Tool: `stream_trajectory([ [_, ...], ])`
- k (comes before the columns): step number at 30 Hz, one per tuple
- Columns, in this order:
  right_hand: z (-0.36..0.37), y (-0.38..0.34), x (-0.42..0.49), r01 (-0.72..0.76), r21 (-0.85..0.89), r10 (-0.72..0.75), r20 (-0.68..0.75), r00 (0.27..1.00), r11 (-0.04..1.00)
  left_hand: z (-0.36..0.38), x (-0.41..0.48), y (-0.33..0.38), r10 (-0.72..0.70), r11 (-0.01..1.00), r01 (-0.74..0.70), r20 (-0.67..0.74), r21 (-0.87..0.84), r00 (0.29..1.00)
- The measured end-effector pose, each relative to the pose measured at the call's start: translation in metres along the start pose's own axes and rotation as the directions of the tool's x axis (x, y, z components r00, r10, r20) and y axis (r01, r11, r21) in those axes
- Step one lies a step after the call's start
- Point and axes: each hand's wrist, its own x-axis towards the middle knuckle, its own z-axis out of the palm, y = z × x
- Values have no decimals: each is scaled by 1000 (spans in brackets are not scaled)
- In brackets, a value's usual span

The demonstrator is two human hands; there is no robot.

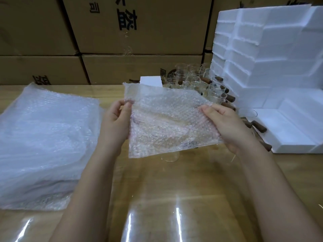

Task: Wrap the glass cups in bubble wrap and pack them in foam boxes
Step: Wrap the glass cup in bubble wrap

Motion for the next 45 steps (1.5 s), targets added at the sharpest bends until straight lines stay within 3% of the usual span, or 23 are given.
stream_trajectory([
  [4,-2,6,3,-46,-92,44,-18,999,995,-5,6,-12,-121,992,120,9,33,993],
  [8,-4,7,5,-65,-56,63,-40,997,996,-15,8,-14,-224,974,228,250,12,942],
  [10,-5,7,5,-69,-44,67,-47,997,997,-16,10,-18,-215,975,224,280,-3,936],
  [14,-8,4,4,-5,-20,3,-87,996,1000,-14,11,-21,-195,981,190,167,42,967],
  [18,-5,-5,1,106,20,-100,-213,972,994,-5,4,-7,-50,956,34,48,292,998],
  [22,9,-20,-9,233,-175,-277,-290,916,957,10,-10,21,5,996,-26,249,80,968],
  [26,32,-30,-21,326,-457,-440,-167,882,828,30,-28,40,6,1000,-2,441,-10,897],
  [30,48,-32,-29,502,-511,-564,39,825,698,45,-38,41,-29,993,-15,381,114,924],
  [36,51,-26,-30,488,-379,-461,165,872,786,44,-33,36,-1,1000,-5,193,31,981],
  [41,39,-21,-21,343,-342,-410,-146,901,875,24,-24,40,96,988,-101,54,120,994],
  [45,25,-17,-14,231,-343,-340,-305,889,911,4,-22,51,120,952,-132,62,276,991],
])
